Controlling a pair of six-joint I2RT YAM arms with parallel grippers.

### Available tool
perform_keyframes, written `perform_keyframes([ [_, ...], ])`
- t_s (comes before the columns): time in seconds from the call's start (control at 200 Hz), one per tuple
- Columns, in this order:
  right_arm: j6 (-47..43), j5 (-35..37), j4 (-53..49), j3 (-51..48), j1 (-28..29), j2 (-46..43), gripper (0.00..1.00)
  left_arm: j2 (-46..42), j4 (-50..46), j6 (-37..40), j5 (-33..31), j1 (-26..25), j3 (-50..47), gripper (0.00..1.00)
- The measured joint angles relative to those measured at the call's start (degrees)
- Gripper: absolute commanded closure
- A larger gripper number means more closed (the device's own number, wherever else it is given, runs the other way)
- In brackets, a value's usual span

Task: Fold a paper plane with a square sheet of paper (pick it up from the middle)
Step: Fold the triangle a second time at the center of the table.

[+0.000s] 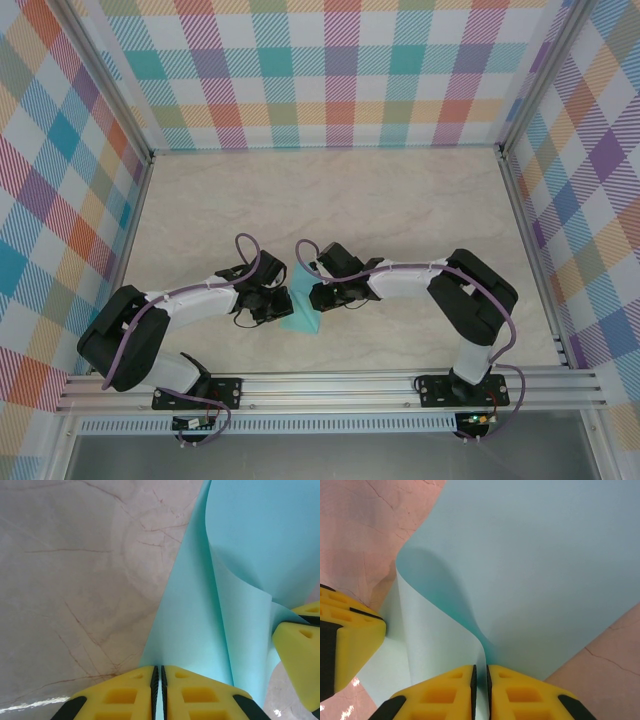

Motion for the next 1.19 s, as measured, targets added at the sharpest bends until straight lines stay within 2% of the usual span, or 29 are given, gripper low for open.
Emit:
perform_keyframes([
  [1.195,-0.7,0.3,-1.1,1.7,0.1,1.4,0.85,0.0,0.0,0.1,0.0,0.0,0.0,0.87],
])
